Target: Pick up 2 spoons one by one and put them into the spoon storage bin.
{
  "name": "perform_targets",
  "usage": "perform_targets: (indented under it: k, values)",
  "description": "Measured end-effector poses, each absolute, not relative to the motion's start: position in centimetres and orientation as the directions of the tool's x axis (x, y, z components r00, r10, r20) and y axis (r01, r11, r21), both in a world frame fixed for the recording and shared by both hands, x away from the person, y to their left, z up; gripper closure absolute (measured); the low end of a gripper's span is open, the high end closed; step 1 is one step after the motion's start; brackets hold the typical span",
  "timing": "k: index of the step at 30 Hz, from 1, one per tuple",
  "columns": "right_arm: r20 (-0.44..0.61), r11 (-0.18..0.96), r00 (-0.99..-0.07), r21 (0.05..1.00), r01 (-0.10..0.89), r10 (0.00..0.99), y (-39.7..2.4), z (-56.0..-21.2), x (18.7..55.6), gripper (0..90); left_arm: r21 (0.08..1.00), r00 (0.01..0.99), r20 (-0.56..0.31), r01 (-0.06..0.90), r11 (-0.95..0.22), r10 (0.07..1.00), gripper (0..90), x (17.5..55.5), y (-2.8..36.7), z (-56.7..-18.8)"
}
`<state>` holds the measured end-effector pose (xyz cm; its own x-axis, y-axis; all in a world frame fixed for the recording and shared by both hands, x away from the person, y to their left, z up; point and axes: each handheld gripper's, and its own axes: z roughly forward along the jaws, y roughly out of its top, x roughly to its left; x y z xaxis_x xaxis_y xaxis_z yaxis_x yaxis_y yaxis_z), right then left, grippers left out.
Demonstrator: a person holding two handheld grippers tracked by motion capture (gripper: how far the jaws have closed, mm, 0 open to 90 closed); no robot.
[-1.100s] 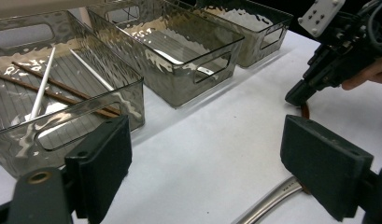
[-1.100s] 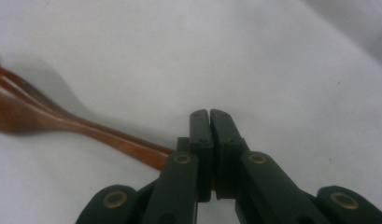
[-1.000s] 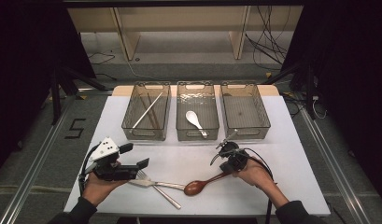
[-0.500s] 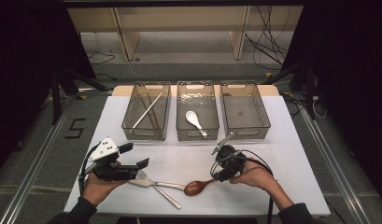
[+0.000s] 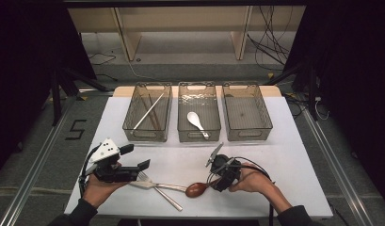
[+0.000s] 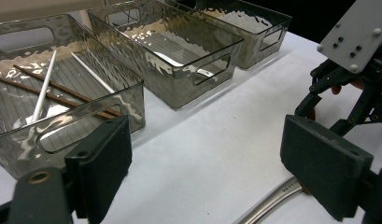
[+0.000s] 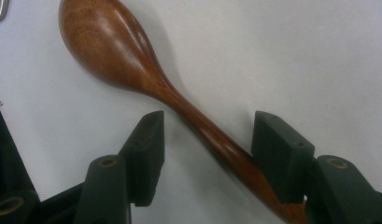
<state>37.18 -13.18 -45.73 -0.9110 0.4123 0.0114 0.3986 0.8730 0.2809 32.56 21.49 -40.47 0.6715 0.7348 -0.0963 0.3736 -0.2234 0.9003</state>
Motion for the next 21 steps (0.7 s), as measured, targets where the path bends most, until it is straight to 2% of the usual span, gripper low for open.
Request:
perform_targets:
  k: [6, 12, 21]
  values:
    - [-0.014, 0.892, -0.918, 0.244, 0.381, 0.396, -12.8, -46.0, 36.8, 52.0, 0.9, 0.672, -0.096, 0.374, -0.224, 0.735, 16.3, 32.6, 21.5, -40.5]
    - [-0.03, 0.908, -0.929, 0.225, 0.354, 0.37, -12.5, -45.8, 36.2, 66.1, 0.9, 0.671, -0.094, 0.372, -0.225, 0.735, 16.4, 32.5, 21.5, -40.5]
    - [-0.044, 0.935, -0.951, 0.201, 0.29, 0.305, -12.4, -45.7, 35.7, 72.4, 0.899, 0.672, -0.094, 0.374, -0.227, 0.734, 16.4, 32.5, 21.5, -40.5]
